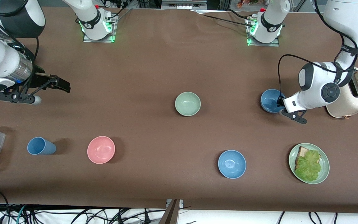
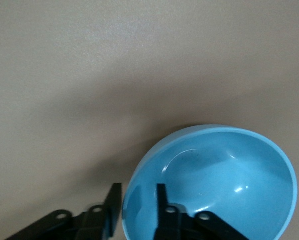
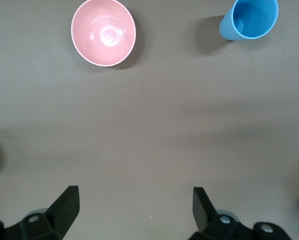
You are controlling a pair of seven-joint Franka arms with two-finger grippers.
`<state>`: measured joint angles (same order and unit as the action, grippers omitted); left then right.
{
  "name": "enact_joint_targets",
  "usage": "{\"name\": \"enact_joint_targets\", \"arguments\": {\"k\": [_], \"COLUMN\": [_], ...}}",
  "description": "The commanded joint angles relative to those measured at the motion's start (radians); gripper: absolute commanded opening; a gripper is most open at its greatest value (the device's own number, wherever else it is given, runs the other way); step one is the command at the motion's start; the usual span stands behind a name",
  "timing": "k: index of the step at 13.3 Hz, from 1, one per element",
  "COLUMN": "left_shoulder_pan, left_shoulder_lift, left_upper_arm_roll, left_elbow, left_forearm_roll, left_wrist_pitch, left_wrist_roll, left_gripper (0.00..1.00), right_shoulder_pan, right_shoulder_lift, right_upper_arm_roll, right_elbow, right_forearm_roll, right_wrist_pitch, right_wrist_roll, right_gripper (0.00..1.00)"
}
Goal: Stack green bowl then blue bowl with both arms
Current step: 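Grasp the rim of the blue bowl with the left gripper, then carry the blue bowl with the left gripper over the green bowl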
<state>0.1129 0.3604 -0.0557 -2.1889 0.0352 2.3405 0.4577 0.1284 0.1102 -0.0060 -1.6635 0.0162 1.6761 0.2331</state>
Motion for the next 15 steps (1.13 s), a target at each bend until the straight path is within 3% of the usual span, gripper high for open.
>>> {"name": "enact_joint_targets", "arguments": {"k": [1,5,8,11,15], "left_shoulder_pan": [0.005,0.005,-0.001,-0.03,-0.243], "left_shoulder_lift": [-0.011,-0.064,-0.057,-0.026,0.078], "left_upper_arm_roll": [-0.004,-0.007,-0.091,-0.225,-0.246], "left_elbow": [-0.005,0.05,0.225,0.363,0.484], "left_forearm_roll": [0.026,0.019,0.008,0.008,-0.001], "left_wrist_pitch": [0.008,-0.082,-0.289,-0.366,-0.376], "left_wrist_roll": [0.015,0.082,0.04,-0.15,-0.582], "left_gripper": [0.0,0.0,0.0,0.0,0.0], "right_shoulder_pan": [-0.019,-0.024,-0.027,-0.026,-0.023], "right_shoulder_lift": [0.003,0.008,0.008,0.008,0.008], "right_upper_arm_roll": [0.012,0.006,0.004,0.006,0.008], "right_elbow": [0.001,0.002,0.002,0.002,0.004], "right_forearm_roll": [-0.018,-0.021,-0.016,-0.021,-0.021], "right_wrist_pitch": [0.014,0.019,0.013,0.014,0.017], "right_wrist_roll": [-0.017,-0.05,-0.067,-0.069,-0.08], "right_gripper": [1.0,1.0,1.0,1.0,1.0]}}
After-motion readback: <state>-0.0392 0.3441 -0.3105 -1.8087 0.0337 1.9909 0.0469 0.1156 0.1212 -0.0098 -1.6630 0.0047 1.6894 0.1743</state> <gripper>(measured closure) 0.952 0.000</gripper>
